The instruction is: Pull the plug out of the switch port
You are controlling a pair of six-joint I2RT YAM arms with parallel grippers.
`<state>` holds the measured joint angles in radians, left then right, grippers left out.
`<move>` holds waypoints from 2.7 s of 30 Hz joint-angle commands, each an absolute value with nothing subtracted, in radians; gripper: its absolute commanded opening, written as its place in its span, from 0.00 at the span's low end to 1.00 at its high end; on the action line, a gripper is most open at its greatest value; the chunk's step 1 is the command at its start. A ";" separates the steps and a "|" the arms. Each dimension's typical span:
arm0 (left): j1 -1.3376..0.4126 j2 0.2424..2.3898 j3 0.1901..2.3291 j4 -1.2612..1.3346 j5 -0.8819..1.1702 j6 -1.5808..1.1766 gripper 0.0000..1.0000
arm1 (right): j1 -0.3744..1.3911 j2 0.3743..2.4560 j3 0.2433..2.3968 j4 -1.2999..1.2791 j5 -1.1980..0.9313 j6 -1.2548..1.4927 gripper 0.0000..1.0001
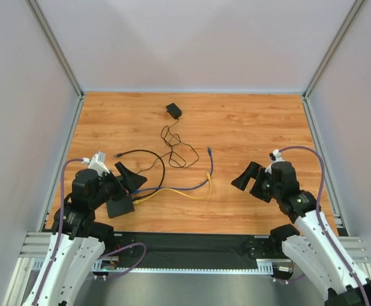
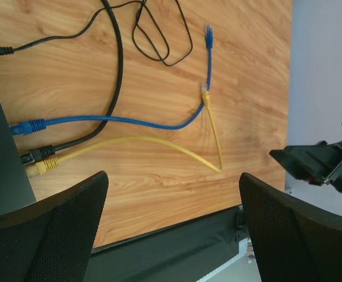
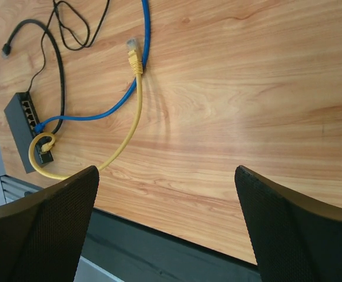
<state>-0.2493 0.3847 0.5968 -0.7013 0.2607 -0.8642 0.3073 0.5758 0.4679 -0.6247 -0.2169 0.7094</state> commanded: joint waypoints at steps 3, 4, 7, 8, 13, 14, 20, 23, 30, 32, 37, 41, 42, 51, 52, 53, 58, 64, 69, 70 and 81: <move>-0.250 0.451 0.655 -0.753 0.258 -0.841 1.00 | 0.313 0.797 0.626 -0.586 -0.208 0.649 1.00; -0.250 0.463 0.673 -0.768 0.250 -0.838 1.00 | 0.311 0.819 0.615 -0.521 -0.277 0.641 1.00; -0.250 0.529 0.704 -0.787 0.227 -0.838 0.97 | 0.313 0.920 0.551 -0.277 -0.491 0.690 1.00; -0.250 0.573 0.718 -0.796 0.209 -0.845 0.93 | 0.317 0.993 0.536 -0.203 -0.546 0.728 1.00; -0.249 0.727 0.830 -0.879 0.114 -0.838 0.84 | 0.573 1.181 0.682 -0.077 -0.455 0.735 1.00; -0.249 0.767 0.845 -0.885 0.091 -0.825 0.81 | 0.615 1.222 0.702 -0.069 -0.431 0.739 1.00; -0.249 0.883 0.905 -0.874 0.008 -0.782 0.67 | 0.811 1.345 0.798 0.077 -0.305 0.833 0.96; -0.249 0.957 0.933 -0.909 -0.044 -0.759 0.44 | 0.854 1.384 0.772 0.240 -0.278 0.922 0.90; -0.219 1.014 0.893 -0.999 -0.146 -0.848 0.07 | 1.003 1.474 0.818 0.322 -0.180 0.956 0.84; -0.200 0.976 0.841 -0.991 -0.156 -0.893 0.02 | 1.032 1.518 0.812 0.388 -0.170 0.982 0.81; -0.161 0.884 0.755 -0.968 -0.147 -0.953 0.03 | 1.103 1.610 0.828 0.472 -0.082 1.052 0.71; -0.109 0.896 0.749 -0.980 -0.117 -0.930 0.00 | 1.182 1.658 0.859 0.476 0.056 1.091 0.70; -0.089 0.905 0.753 -0.983 -0.109 -0.920 0.00 | 1.196 1.669 0.861 0.477 0.119 1.098 0.67; -0.054 1.178 0.868 -1.075 -0.109 -0.805 0.00 | 1.287 1.755 0.856 0.535 0.391 1.229 0.65; -0.052 1.230 0.876 -1.083 -0.106 -0.789 0.00 | 1.295 1.772 0.859 0.534 0.411 1.238 0.65; -0.049 1.253 0.887 -1.098 -0.103 -0.782 0.00 | 1.311 1.781 0.876 0.516 0.426 1.244 0.61; -0.046 1.299 0.850 -1.042 -0.046 -0.764 0.00 | 1.342 1.845 0.923 0.451 0.485 1.307 0.49; -0.041 1.267 0.825 -1.026 -0.068 -0.749 0.00 | 1.350 1.902 0.966 0.425 0.532 1.331 0.51; -0.031 1.281 0.808 -1.005 -0.035 -0.730 0.00 | 1.350 1.940 0.982 0.410 0.529 1.364 0.52; -0.023 1.301 0.804 -1.000 -0.020 -0.729 0.00 | 1.350 1.944 0.982 0.410 0.531 1.368 0.52; -0.008 1.367 0.796 -1.000 0.003 -0.715 0.00 | 1.347 2.002 1.005 0.419 0.496 1.379 0.52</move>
<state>-0.0143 1.3621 0.7918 -0.9977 -0.0113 -0.7368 1.3487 1.9762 0.9653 0.3981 0.4583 1.3682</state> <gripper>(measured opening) 0.006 0.516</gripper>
